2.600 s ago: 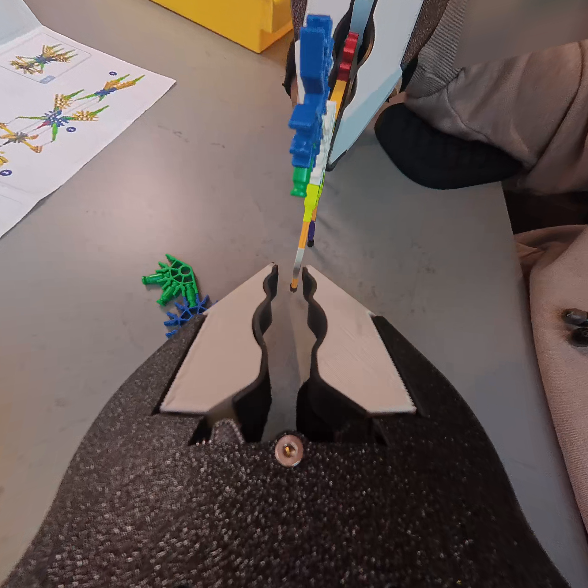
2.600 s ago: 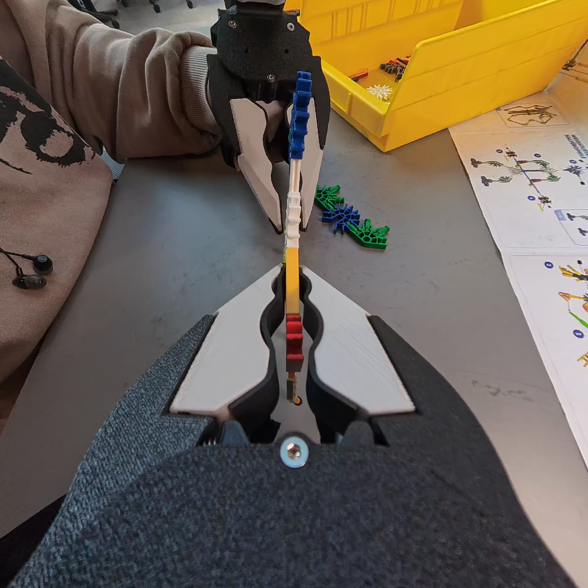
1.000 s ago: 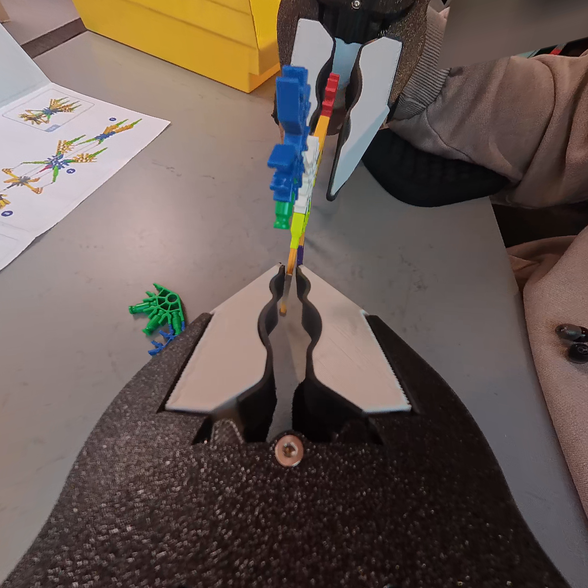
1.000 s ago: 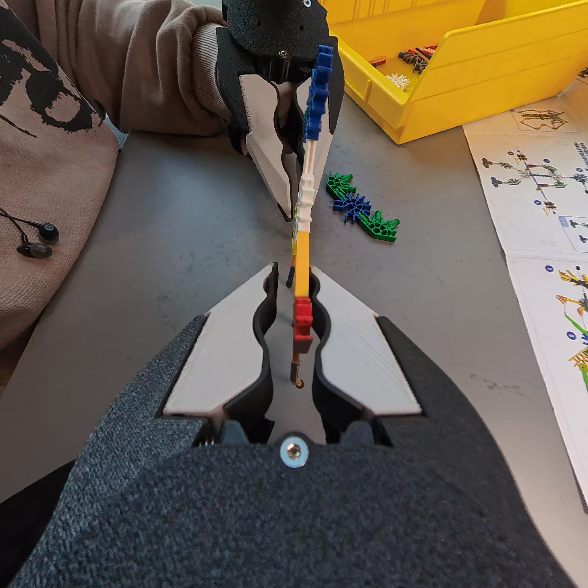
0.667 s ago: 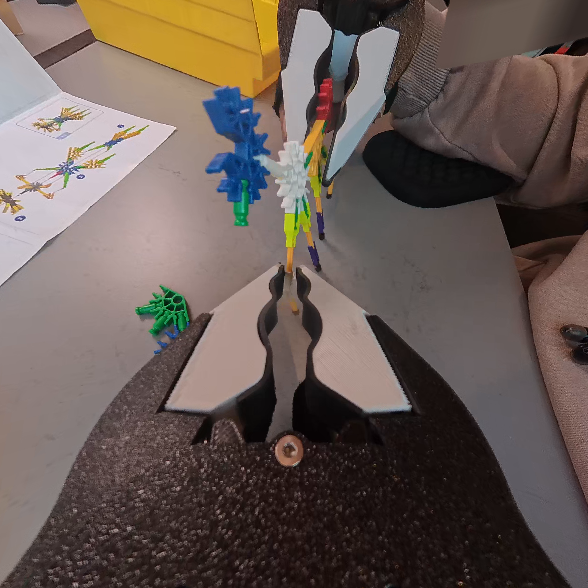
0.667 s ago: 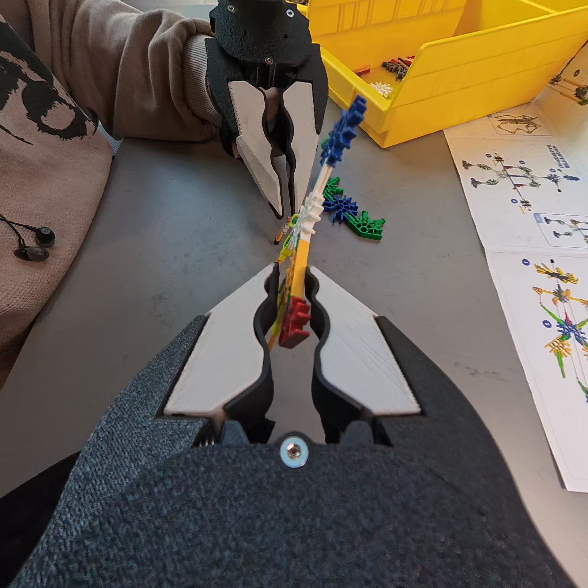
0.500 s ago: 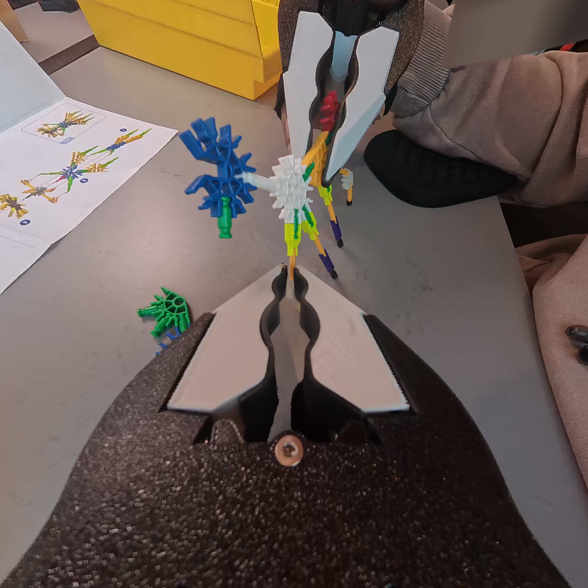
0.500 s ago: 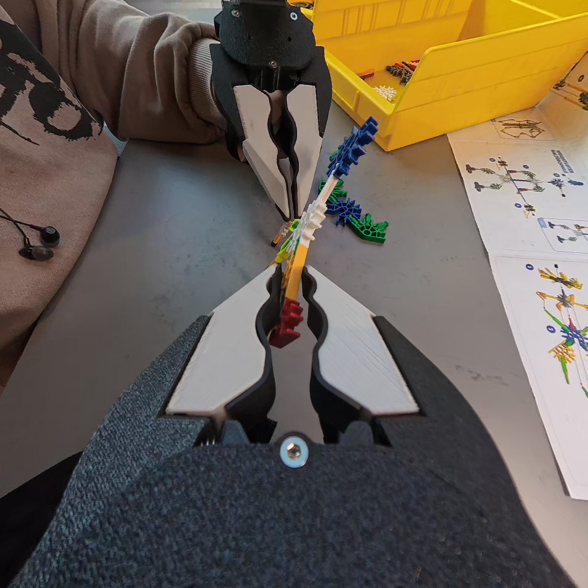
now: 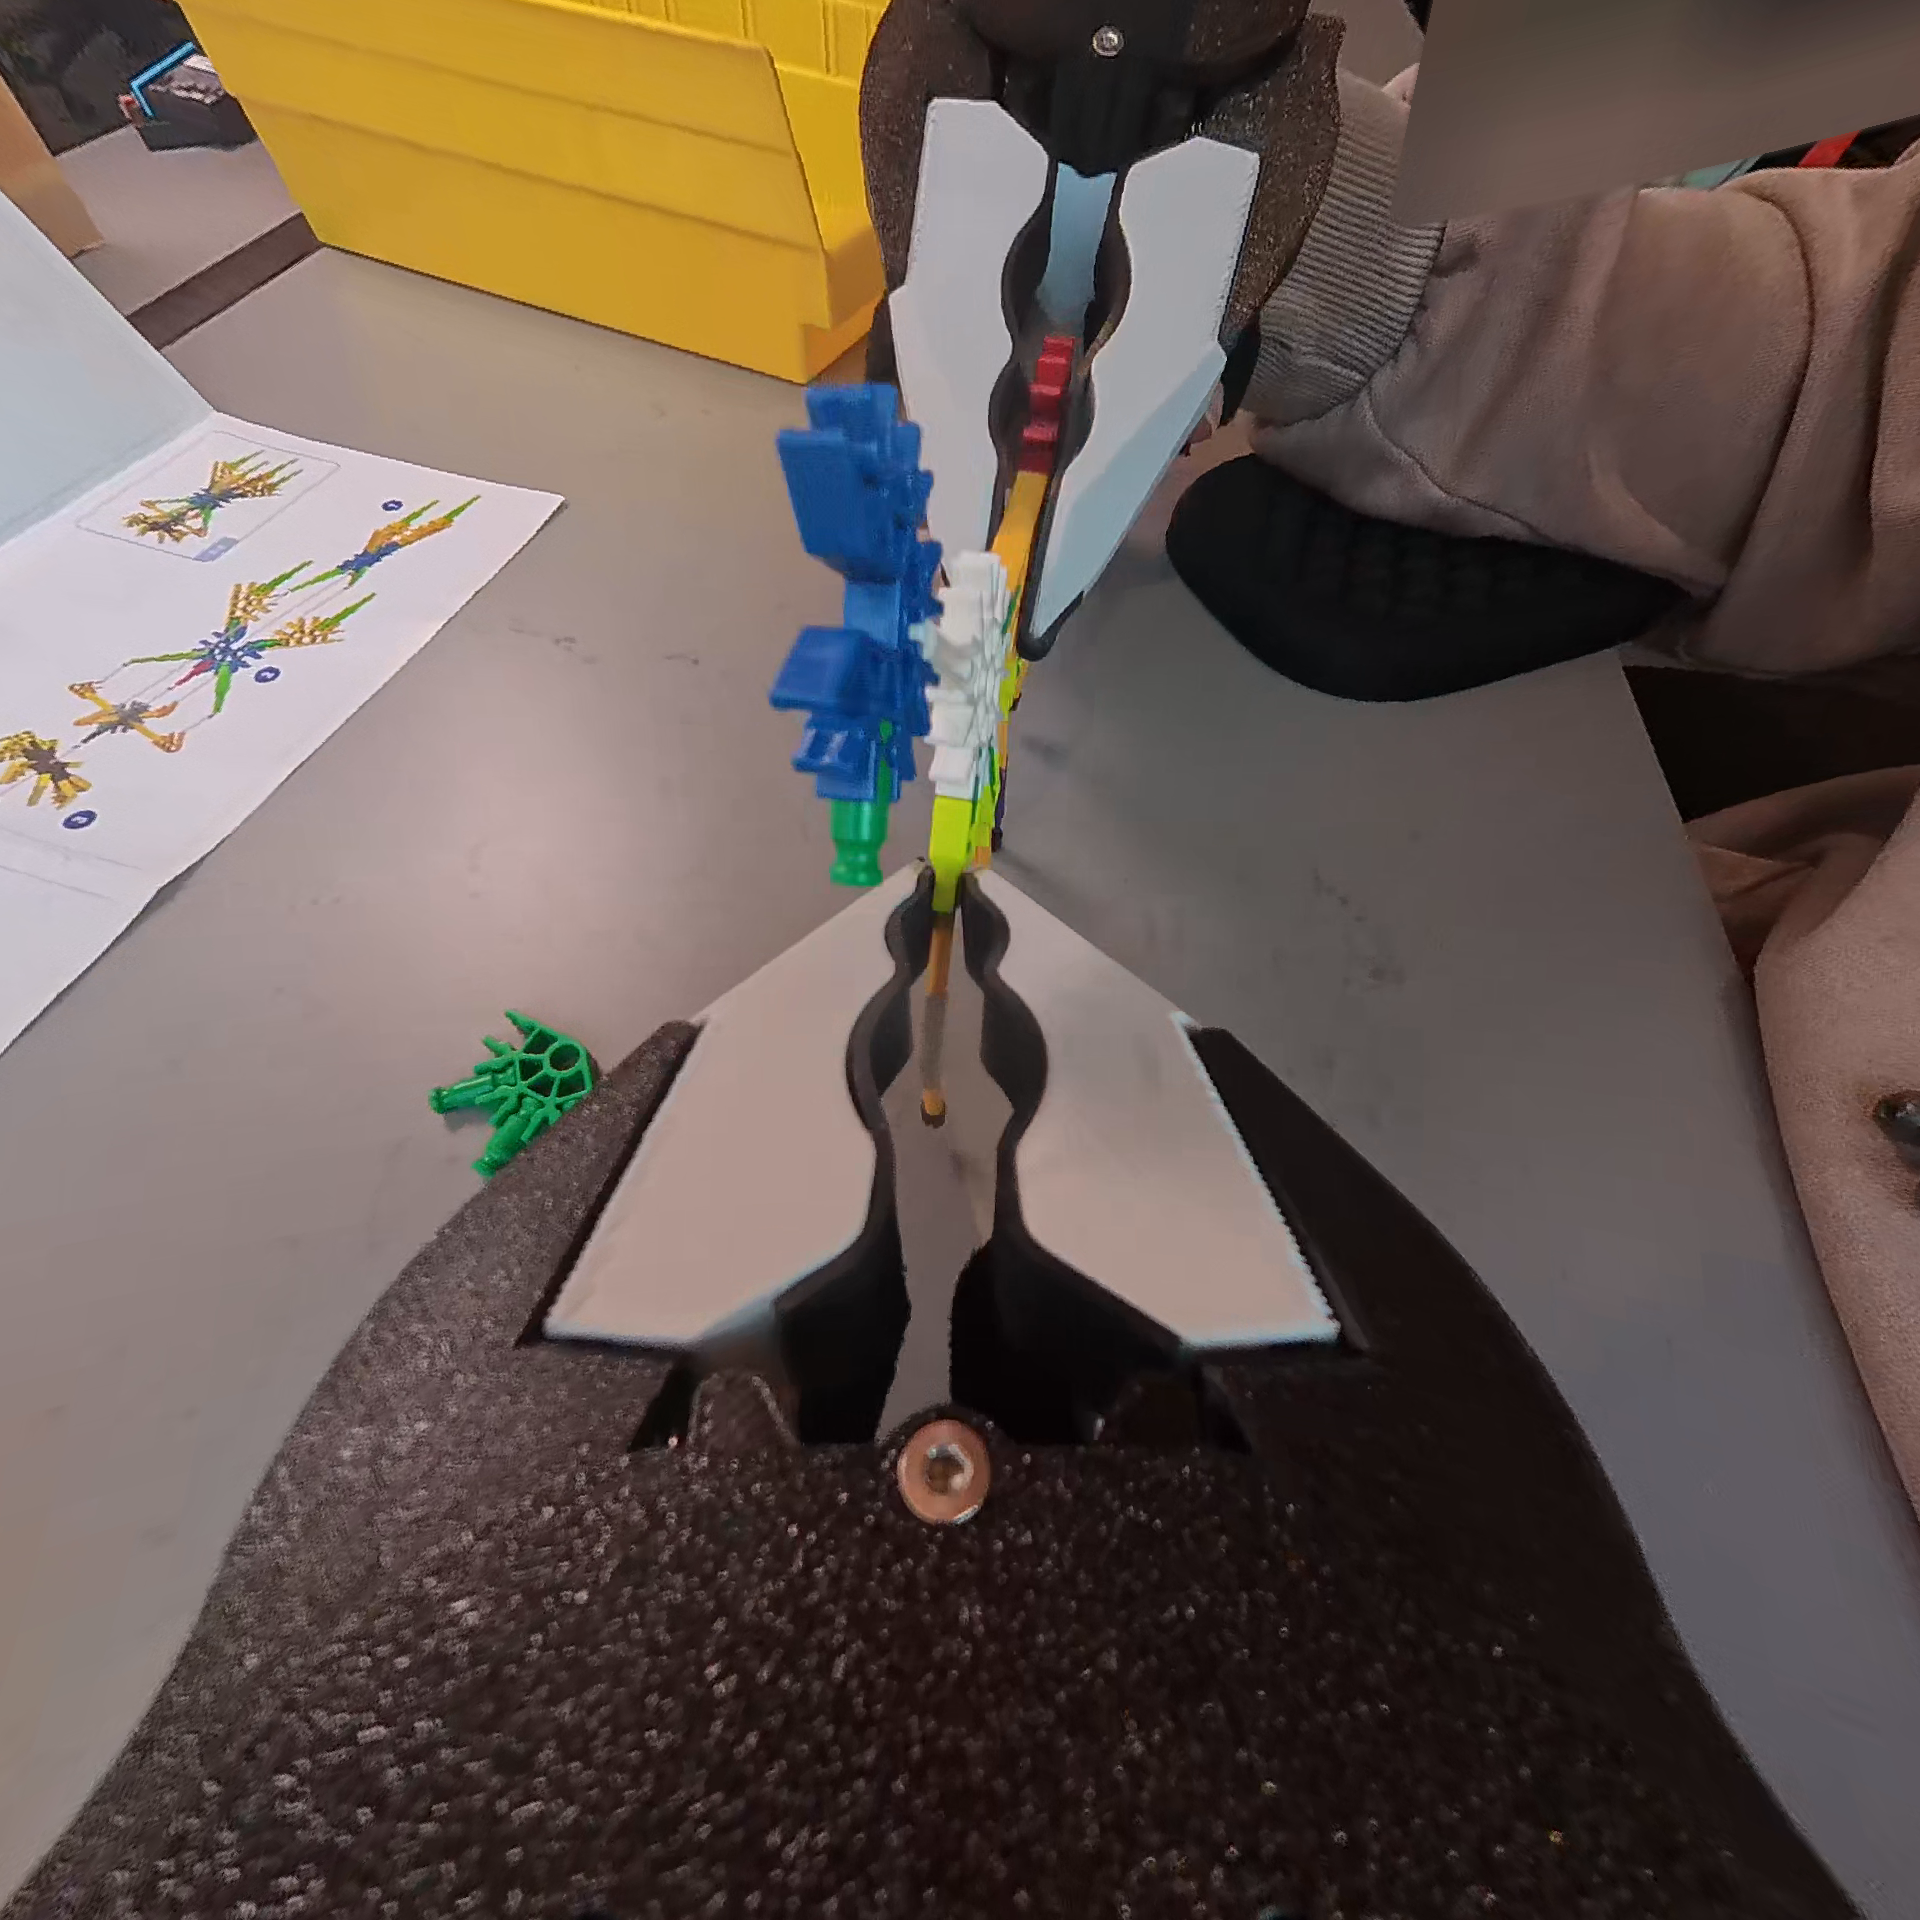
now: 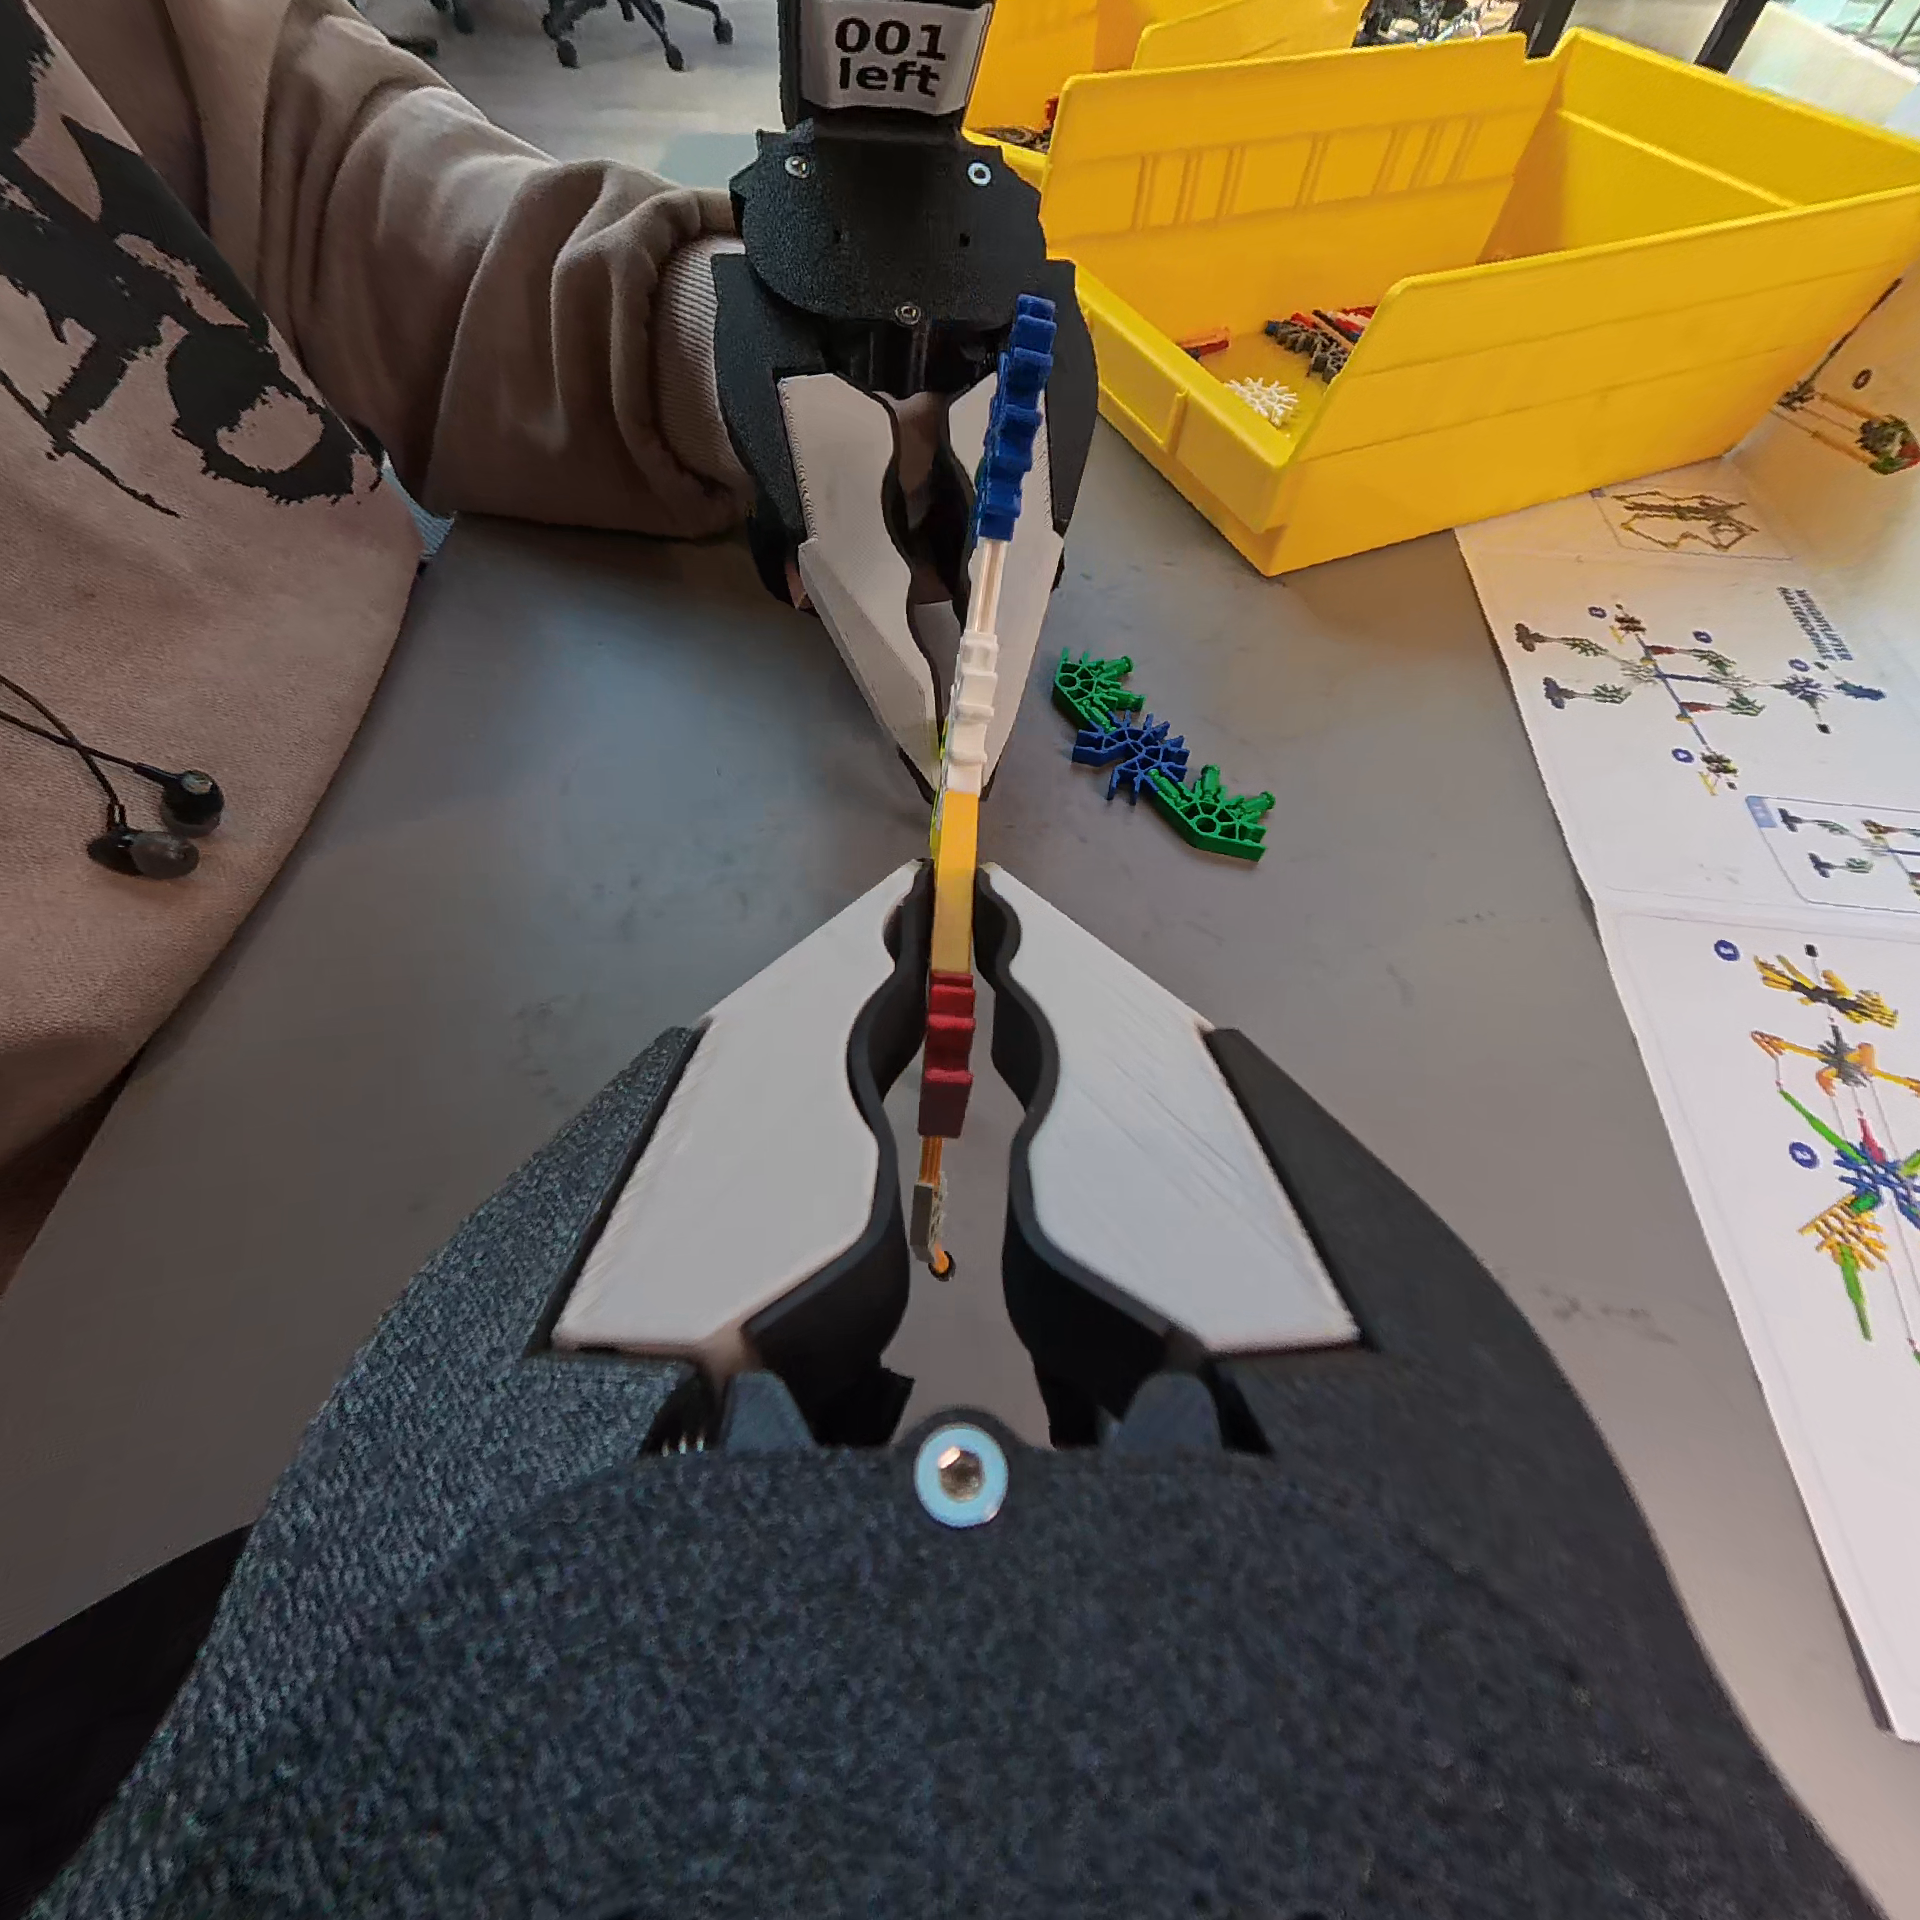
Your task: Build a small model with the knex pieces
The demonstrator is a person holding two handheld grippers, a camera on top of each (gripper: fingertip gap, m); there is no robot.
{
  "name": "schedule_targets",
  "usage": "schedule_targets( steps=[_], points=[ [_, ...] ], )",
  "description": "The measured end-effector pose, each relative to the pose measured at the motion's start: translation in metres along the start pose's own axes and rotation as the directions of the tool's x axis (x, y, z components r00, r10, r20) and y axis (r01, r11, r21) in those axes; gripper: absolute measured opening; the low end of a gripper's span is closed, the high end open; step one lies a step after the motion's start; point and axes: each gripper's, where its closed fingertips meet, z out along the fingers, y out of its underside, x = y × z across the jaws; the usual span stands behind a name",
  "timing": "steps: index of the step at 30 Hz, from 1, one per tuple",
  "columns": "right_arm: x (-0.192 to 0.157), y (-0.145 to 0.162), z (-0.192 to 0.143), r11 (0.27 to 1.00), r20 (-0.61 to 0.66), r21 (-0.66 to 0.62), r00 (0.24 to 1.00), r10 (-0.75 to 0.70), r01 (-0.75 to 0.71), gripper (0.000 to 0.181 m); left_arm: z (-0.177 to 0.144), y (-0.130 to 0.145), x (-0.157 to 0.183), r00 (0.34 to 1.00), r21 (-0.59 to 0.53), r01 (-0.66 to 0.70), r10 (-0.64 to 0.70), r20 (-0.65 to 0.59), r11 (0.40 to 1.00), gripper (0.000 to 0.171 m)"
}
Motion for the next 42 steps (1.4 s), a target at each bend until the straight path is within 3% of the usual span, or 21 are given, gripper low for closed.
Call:
schedule_targets(
  steps=[11,13,17,21,24,28,38,42],
  points=[
    [0.008,0.003,-0.002,1.000,-0.048,-0.025,0.999,-0.009,0.008,0.005,-0.010,0.000,-0.012,0.996,-0.009,-0.052,0.053,0.069,0.999,0.006],
    [0.009,0.004,-0.005,0.999,-0.054,-0.034,0.998,-0.006,0.005,0.005,-0.022,0.000,-0.024,0.994,-0.023,-0.034,0.036,0.101,0.999,0.020],
    [0.016,0.009,-0.014,0.999,-0.074,-0.047,0.997,0.019,-0.023,0.005,-0.051,0.016,-0.070,0.962,-0.053,0.090,-0.073,0.263,0.995,0.020],
    [0.017,0.013,-0.021,0.973,-0.017,-0.044,0.974,0.228,-0.228,0.005,-0.042,0.043,-0.076,0.956,-0.156,0.162,-0.116,0.270,0.974,0.029],
    [0.011,0.021,-0.020,0.898,0.086,-0.059,0.894,0.440,-0.437,0.005,-0.034,0.063,-0.073,0.958,-0.276,0.165,-0.087,0.272,0.947,0.035],
    [0.010,0.036,-0.010,0.814,0.128,-0.106,0.804,0.580,-0.571,0.008,-0.033,0.068,-0.071,0.954,-0.308,0.188,-0.099,0.284,0.933,0.036],
    [0.005,0.064,-0.004,0.812,0.034,-0.256,0.834,0.550,-0.525,0.016,-0.034,0.066,-0.070,0.950,-0.305,0.171,-0.075,0.302,0.937,0.036],
    [0.015,0.075,-0.014,0.848,-0.112,-0.332,0.910,0.399,-0.412,0.048,-0.036,0.059,-0.073,0.942,-0.270,0.180,-0.088,0.323,0.946,0.036]
  ],
)
